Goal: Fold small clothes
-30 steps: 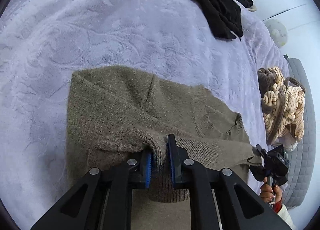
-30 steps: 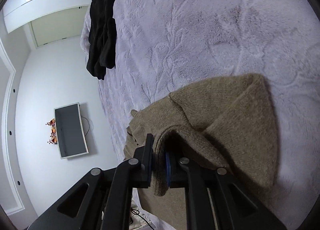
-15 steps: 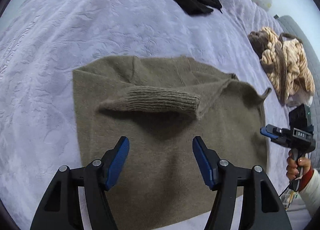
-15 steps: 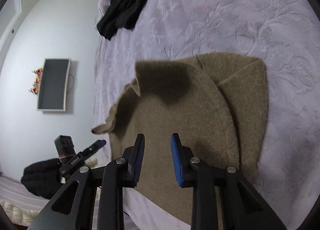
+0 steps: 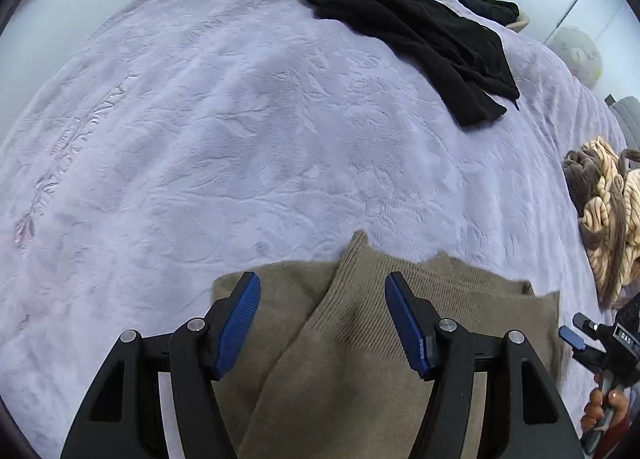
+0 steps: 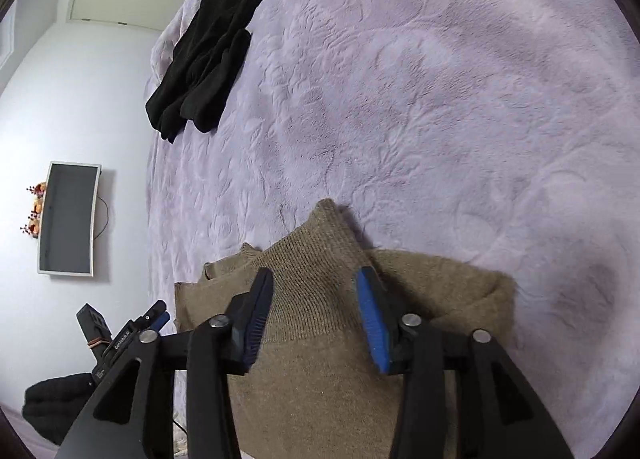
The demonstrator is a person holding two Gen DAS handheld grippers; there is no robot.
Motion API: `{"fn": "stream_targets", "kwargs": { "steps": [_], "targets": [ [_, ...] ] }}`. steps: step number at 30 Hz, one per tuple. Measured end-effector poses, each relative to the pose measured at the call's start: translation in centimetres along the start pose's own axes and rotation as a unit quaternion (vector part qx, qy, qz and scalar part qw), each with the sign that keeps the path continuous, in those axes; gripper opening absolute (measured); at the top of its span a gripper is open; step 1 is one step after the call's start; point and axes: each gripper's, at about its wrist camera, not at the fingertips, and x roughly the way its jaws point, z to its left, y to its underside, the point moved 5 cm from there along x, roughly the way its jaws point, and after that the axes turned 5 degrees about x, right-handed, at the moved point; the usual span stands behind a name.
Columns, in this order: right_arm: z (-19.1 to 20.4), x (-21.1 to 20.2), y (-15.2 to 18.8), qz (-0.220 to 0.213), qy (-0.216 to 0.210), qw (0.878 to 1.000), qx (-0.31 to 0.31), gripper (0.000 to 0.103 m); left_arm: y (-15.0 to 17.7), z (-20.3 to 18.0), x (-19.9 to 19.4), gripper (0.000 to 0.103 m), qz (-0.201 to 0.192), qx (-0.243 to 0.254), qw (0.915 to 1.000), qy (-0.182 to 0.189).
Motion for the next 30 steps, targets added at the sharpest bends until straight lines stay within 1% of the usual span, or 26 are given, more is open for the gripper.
{"fn": "stream_targets", "kwargs": {
  "steps": [3,5,7,10,12,15,16,18,20,21,22,23,24,25,26,27,28,30],
  "targets": [
    [-0.7,-2.1,2.0,0.011,-0.009,1.0,-0.006,0.055,2.6,-0.2,-1.7,0.066,0.022,0.038,0.999,-0.008],
    [-1.1,-3.4,4.0,0.02,-0.011,1.0,-0.01,0.054,5.6,-0.3,-2.6,0.066,0.047,0.047,0.9978,-0.001],
    [-1.4,-4.3,6.6,0.031,-0.007,0.999,-0.011,0.055,8.3,-0.2,-3.0,0.066,0.072,0.039,0.9966,0.007],
    [-3.7,-5.5,10.8,0.047,0.002,0.999,0.008,0.055,13.0,0.8,-3.5,0.066,0.106,0.009,0.9942,0.013],
    [-5.2,-6.0,13.7,0.059,0.005,0.998,0.026,0.055,15.1,1.6,-3.4,0.066,0.118,-0.008,0.9928,0.018],
    [-6.8,-6.7,17.7,0.068,-0.008,0.996,0.062,0.057,17.2,2.6,-2.9,0.066,0.132,-0.032,0.9902,0.033],
    [-7.1,-6.7,18.7,0.069,-0.017,0.995,0.076,0.059,17.6,2.7,-2.8,0.066,0.135,-0.036,0.9894,0.042],
    [-7.7,-6.4,20.6,0.071,-0.032,0.992,0.104,0.059,18.2,2.8,-2.4,0.066,0.139,-0.039,0.9873,0.065],
    [-8.2,-5.5,21.6,0.062,-0.029,0.99,0.121,0.059,18.7,2.4,-2.1,0.053,0.146,-0.028,0.9853,0.084],
    [-8.2,-5.0,21.7,0.053,-0.034,0.989,0.132,0.059,18.9,2.3,-1.8,0.036,0.153,-0.021,0.9835,0.094],
    [-8.3,-4.6,21.8,0.04,-0.041,0.988,0.145,0.059,19.0,2.1,-1.5,0.028,0.161,-0.016,0.9812,0.106],
    [-8.5,-4.3,21.7,0.027,-0.05,0.986,0.159,0.059,19.1,1.9,-1.4,0.028,0.164,-0.008,0.9799,0.114],
    [-8.6,-4.0,21.5,0.013,-0.061,0.983,0.173,0.059,19.1,1.9,-1.6,0.025,0.164,0.001,0.9796,0.117],
    [-8.6,-3.8,21.2,0.001,-0.063,0.981,0.185,0.043,19.0,1.7,-1.9,0.024,0.163,0.012,0.9792,0.12],
    [-8.5,-3.7,20.9,-0.004,-0.054,0.98,0.189,0.009,18.7,1.5,-2.4,0.024,0.159,0.028,0.9797,0.12],
    [-8.0,-3.8,20.7,-0.008,-0.049,0.982,0.185,0.008,18.5,1.3,-3.0,0.024,0.152,0.041,0.9802,0.119],
    [-7.1,-4.3,20.5,-0.017,-0.047,0.985,0.166,0.008,18.5,1.2,-3.6,0.024,0.146,0.052,0.9809,0.118],
    [-5.9,-5.3,20.3,-0.028,-0.016,0.992,0.122,0.008,19.0,1.5,-3.8,0.024,0.138,0.07,0.9817,0.111]
  ]
}}
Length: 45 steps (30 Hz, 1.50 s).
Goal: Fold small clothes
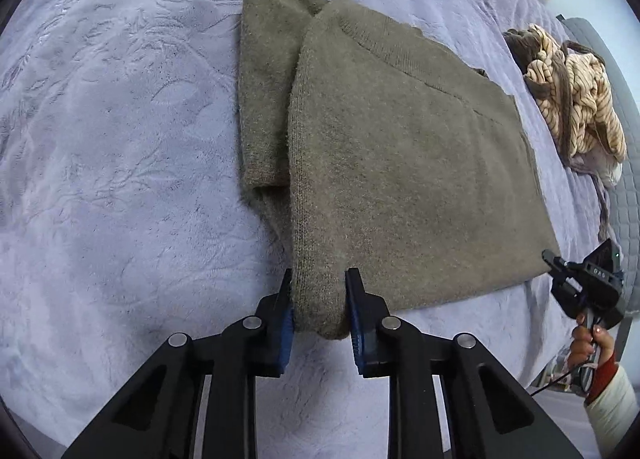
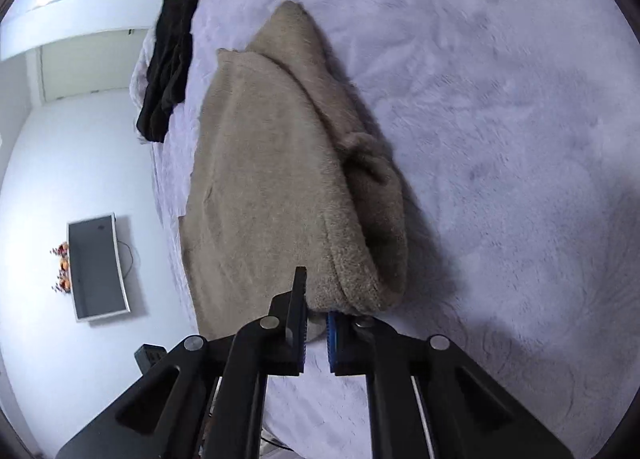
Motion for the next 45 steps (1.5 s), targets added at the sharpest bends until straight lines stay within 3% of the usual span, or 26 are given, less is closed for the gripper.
{"fn": "stream_targets", "kwargs": {
  "steps": [2,6,8,10,12,14,16,17,19,24,31,33,34,35,38,45],
  "targets": [
    [-0.9,-0.1,-0.1,-0.003,0.034,0.999,-0.005,0.008,0.8,1.0,1.0,0.025,0.004,0.004,0.9999,-0.013],
    [-3.1,1.5,-0.1,0.013,0.079,0.997,0.014,0.008,1.6,2.3,1.4,0.028,-0.008,-0.032,0.9994,0.007],
    [-2.5,1.2,0.0,0.006,0.097,0.995,0.009,0.01,2.0,2.8,0.4,0.033,-0.014,-0.032,0.9992,-0.019],
    [-1.6,0.6,0.5,0.003,0.128,0.992,-0.009,0.02,2.5,3.5,-0.5,0.063,-0.016,-0.03,0.9982,-0.05],
    [0.1,0.2,1.7,0.011,0.168,0.984,-0.053,0.032,3.2,4.3,-1.4,0.067,-0.02,-0.036,0.9963,-0.076],
    [3.0,0.9,3.9,0.028,0.18,0.977,-0.113,0.052,4.0,5.1,-1.7,0.074,-0.017,-0.048,0.9956,-0.078],
    [6.0,2.5,6.0,0.05,0.186,0.966,-0.173,0.056,4.6,6.0,-1.9,0.087,-0.024,-0.058,0.9944,-0.085],
    [7.4,3.4,7.3,0.061,0.187,0.96,-0.202,0.056,4.8,6.4,-1.8,0.087,-0.025,-0.062,0.9939,-0.088],
    [10.6,6.7,10.4,0.104,0.163,0.95,-0.244,0.056,5.2,7.1,-1.5,0.087,-0.024,-0.072,0.9933,-0.087],
    [14.9,15.1,15.2,0.197,0.036,0.967,-0.161,0.056,6.7,8.7,-0.8,0.087,-0.031,-0.099,0.9917,-0.076],
    [13.6,21.9,16.8,0.209,-0.049,0.977,0.01,0.057,8.4,13.0,-0.3,0.087,-0.019,-0.172,0.9849,0.005],
    [13.6,22.1,16.5,0.2,-0.087,0.975,0.047,0.052,8.4,13.4,-0.4,0.087,-0.01,-0.168,0.9857,0.014],
    [13.8,22.0,16.3,0.197,-0.102,0.973,0.06,0.024,8.4,13.4,-0.7,0.087,-0.01,-0.161,0.9867,0.015],
    [14.1,22.0,16.2,0.198,-0.107,0.972,0.061,0.009,8.5,13.5,-1.3,0.087,-0.016,-0.154,0.9879,0.015],
    [15.9,20.9,16.1,0.202,-0.107,0.973,0.006,0.008,9.3,13.3,-2.8,0.087,-0.04,-0.144,0.9888,0.01],
    [14.7,23.3,18.1,0.231,-0.029,0.972,-0.026,0.008,10.5,14.8,-4.9,0.087,-0.049,-0.151,0.9873,-0.004]
  ]
}}
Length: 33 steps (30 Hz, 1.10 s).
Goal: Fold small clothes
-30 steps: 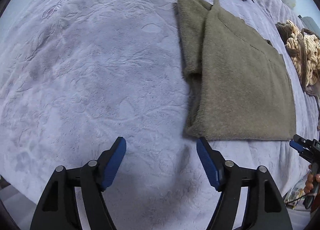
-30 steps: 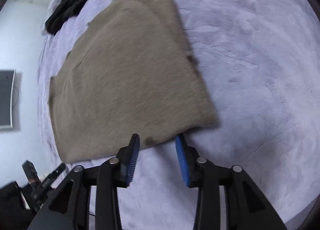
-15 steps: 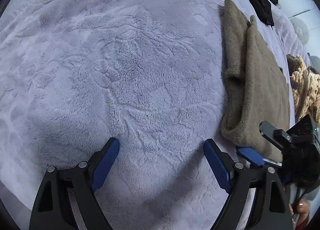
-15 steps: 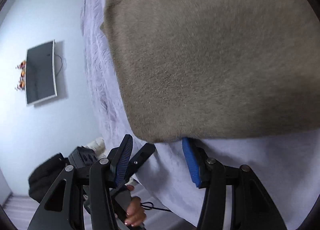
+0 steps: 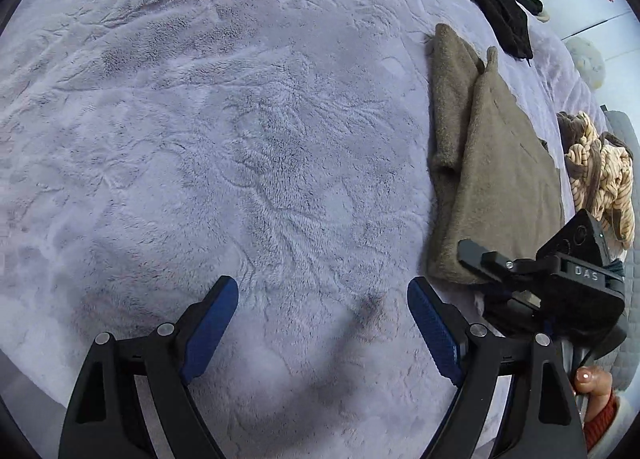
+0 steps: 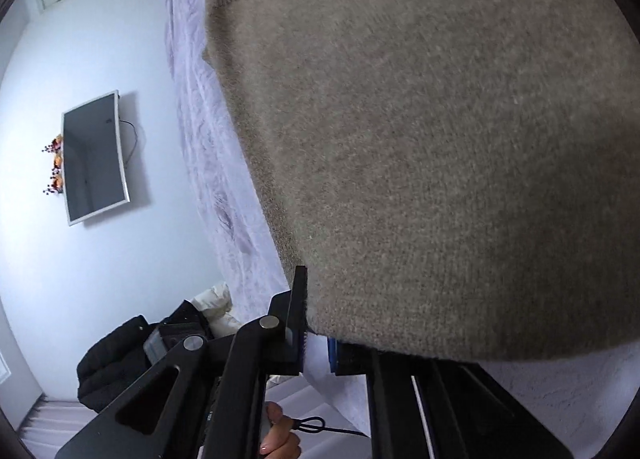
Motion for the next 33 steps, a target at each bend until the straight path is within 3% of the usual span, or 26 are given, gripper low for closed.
{"fn": "stream_targets", "kwargs": {
  "steps": [4,6,7,8,10,18,26,27,28,29,30,33],
  "targets": [
    [0.2,-0.3,0.2,-0.005,-0.016,1.0,0.01,0.012,0.0,-0.6,-0.7,0.087,-0.005,0.017,0.9998,-0.006],
    [0.1,-1.0,0.3,-0.003,-0.005,1.0,0.014,0.015,-0.3,-1.6,-0.2,0.087,0.001,0.017,0.9999,0.002],
    [-0.1,-1.3,0.3,0.0,0.01,1.0,0.015,0.028,-0.2,-1.9,-0.2,0.087,0.004,0.017,0.9998,0.008],
    [-0.2,-1.8,0.4,0.001,0.022,1.0,0.012,0.049,-0.2,-2.3,-0.1,0.087,0.005,0.018,0.9997,0.013],
    [-0.4,-2.9,0.7,-0.003,0.015,1.0,0.003,0.058,-0.2,-3.4,0.0,0.087,0.007,0.023,0.9994,0.026],
    [-3.9,-7.3,-0.2,-0.052,-0.015,0.997,0.06,0.058,0.7,-8.0,1.6,0.087,0.037,0.038,0.9957,0.076],
    [-6.0,-7.7,-1.0,-0.082,-0.07,0.986,0.128,0.057,0.9,-10.2,2.8,0.087,0.058,0.02,0.9925,0.106],
    [-6.1,-7.5,-1.3,-0.087,-0.084,0.983,0.14,0.055,0.8,-10.4,2.9,0.087,0.058,0.019,0.9922,0.109],
    [-6.4,-7.6,-1.5,-0.093,-0.093,0.98,0.147,0.039,0.8,-10.7,3.0,0.087,0.058,0.017,0.9918,0.112],
    [-6.4,-7.7,-1.6,-0.098,-0.097,0.979,0.15,0.017,0.7,-11.0,3.1,0.087,0.059,0.015,0.9912,0.117],
    [-6.3,-7.8,-1.8,-0.102,-0.103,0.978,0.149,0.011,0.7,-11.2,3.2,0.087,0.06,0.012,0.9906,0.123],
    [-4.6,-8.8,-2.0,-0.111,-0.138,0.977,0.121,0.01,0.4,-12.2,3.9,0.087,0.062,-0.009,0.9862,0.153]
  ]
}}
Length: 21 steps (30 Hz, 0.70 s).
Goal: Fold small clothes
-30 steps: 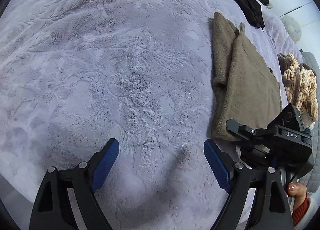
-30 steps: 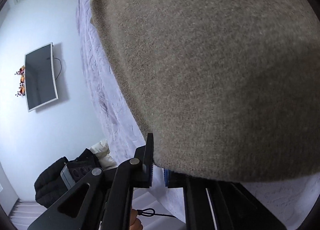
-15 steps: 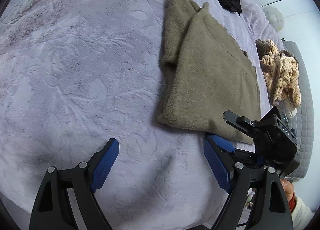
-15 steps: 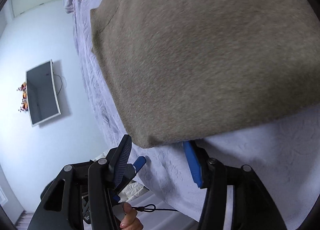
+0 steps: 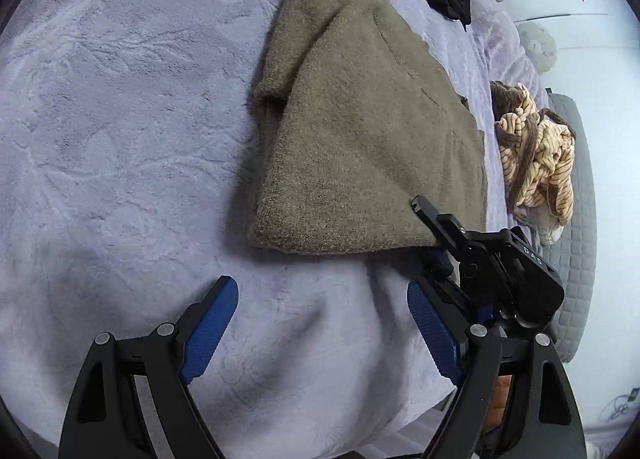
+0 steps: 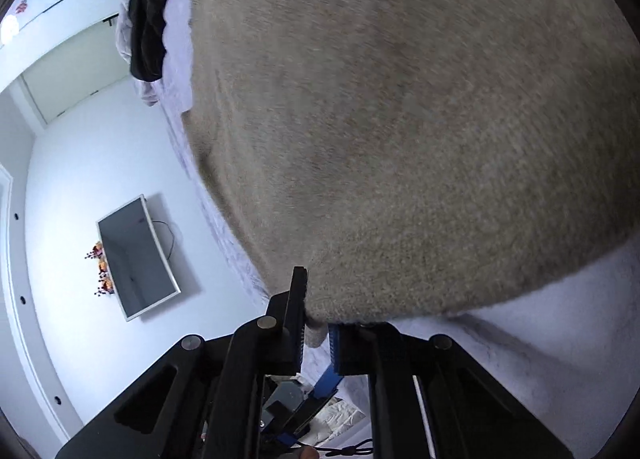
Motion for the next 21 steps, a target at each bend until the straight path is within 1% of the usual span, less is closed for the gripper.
{"fn": "stream_targets", "kwargs": {
  "steps": [2,3,5,7,9,11,13,17,18,19,20,21],
  "targets": [
    [1.6,-0.5,0.2,0.006,-0.022,0.999,-0.023,0.01,-0.4,-0.7,0.8,0.087,-0.002,-0.017,0.9995,0.028],
    [2.2,-0.4,0.5,0.009,-0.026,0.999,-0.029,0.01,-0.6,-1.0,1.0,0.087,-0.003,-0.023,0.9989,0.04],
    [2.7,-0.8,0.4,0.012,-0.022,0.999,-0.04,0.01,-1.2,-1.7,1.7,0.087,-0.01,-0.038,0.9973,0.063],
    [2.7,-1.6,0.1,0.019,-0.013,0.998,-0.051,0.01,-1.9,-2.3,2.1,0.087,-0.019,-0.05,0.9957,0.076],
    [2.8,-1.4,0.3,0.023,-0.007,0.998,-0.054,0.01,-2.9,-2.8,2.3,0.087,-0.034,-0.061,0.994,0.085],
    [2.8,-0.8,0.4,0.026,-0.001,0.998,-0.053,0.01,-3.8,-3.2,2.3,0.087,-0.046,-0.064,0.9932,0.086],
    [2.4,-1.1,0.4,0.032,0.009,0.998,-0.06,0.01,-4.7,-3.4,2.2,0.087,-0.056,-0.06,0.9932,0.082],
    [1.7,-1.2,0.6,0.05,0.042,0.995,-0.081,0.01,-6.4,-3.5,2.6,0.087,-0.075,-0.051,0.995,0.042],
    [1.5,-1.1,0.8,0.056,0.053,0.993,-0.087,0.01,-6.6,-3.2,2.7,0.081,-0.078,-0.054,0.9951,0.027],
    [1.3,-1.1,0.8,0.06,0.06,0.992,-0.091,0.01,-6.9,-3.0,3.0,0.057,-0.077,-0.056,0.9954,0.011],
    [1.0,-1.3,0.7,0.064,0.067,0.991,-0.095,0.01,-7.1,-2.8,3.5,0.044,-0.069,-0.055,0.9961,0.0],
    [0.9,-1.2,0.8,0.069,0.076,0.99,-0.1,0.01,-7.2,-2.6,3.9,0.024,-0.059,-0.055,0.9967,-0.013]
  ]
}}
